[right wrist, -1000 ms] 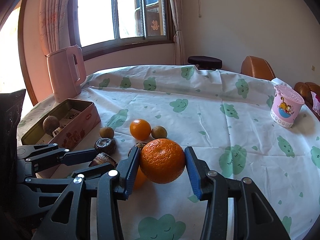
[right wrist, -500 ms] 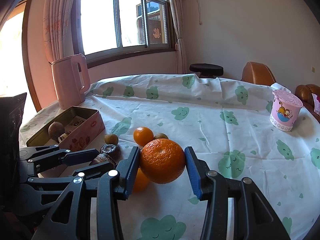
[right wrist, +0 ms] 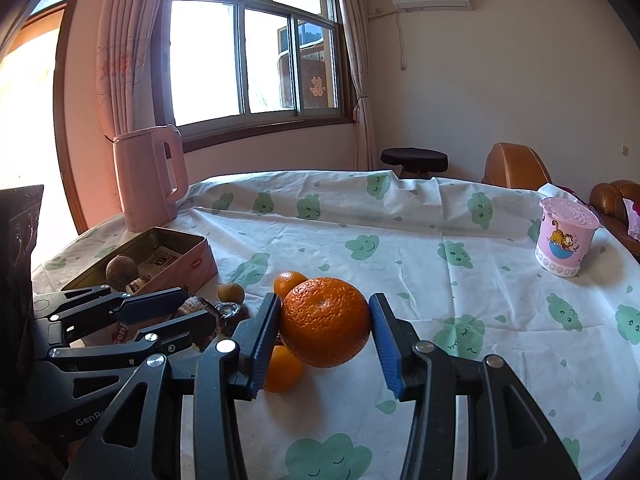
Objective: Organize fruits
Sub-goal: 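Grasp the dark striped jar with the left tool while the right tool holds the orange, then lift the dark striped jar with the left tool while the right tool lifts the orange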
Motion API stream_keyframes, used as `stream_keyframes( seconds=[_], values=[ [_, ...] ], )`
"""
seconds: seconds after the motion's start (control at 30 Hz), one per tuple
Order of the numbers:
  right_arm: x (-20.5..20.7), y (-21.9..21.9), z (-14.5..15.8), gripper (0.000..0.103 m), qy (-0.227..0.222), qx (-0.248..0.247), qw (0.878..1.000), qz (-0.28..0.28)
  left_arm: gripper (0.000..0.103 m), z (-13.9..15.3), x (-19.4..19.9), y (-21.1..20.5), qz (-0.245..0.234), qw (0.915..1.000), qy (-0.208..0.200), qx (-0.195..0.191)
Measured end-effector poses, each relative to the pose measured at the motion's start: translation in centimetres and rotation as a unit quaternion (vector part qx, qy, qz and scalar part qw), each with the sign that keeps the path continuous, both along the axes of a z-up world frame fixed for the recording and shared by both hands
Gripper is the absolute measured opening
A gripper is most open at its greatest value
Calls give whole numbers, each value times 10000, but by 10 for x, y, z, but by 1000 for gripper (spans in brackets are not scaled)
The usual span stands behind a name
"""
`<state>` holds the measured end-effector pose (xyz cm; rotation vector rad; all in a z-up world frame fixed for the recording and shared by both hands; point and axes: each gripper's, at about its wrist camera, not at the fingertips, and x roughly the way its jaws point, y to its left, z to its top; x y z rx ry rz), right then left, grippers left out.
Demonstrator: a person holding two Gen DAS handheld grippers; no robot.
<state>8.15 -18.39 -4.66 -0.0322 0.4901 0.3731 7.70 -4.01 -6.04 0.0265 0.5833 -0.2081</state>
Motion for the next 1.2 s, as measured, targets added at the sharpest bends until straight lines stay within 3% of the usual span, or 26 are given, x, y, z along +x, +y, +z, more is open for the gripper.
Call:
stream_keyframes(
  seconds=[1.2],
  values=[
    [-26, -6, 10, 48, -714, 164, 9973, 24, 34, 12, -23, 6, 297, 9970, -714, -53]
  ],
)
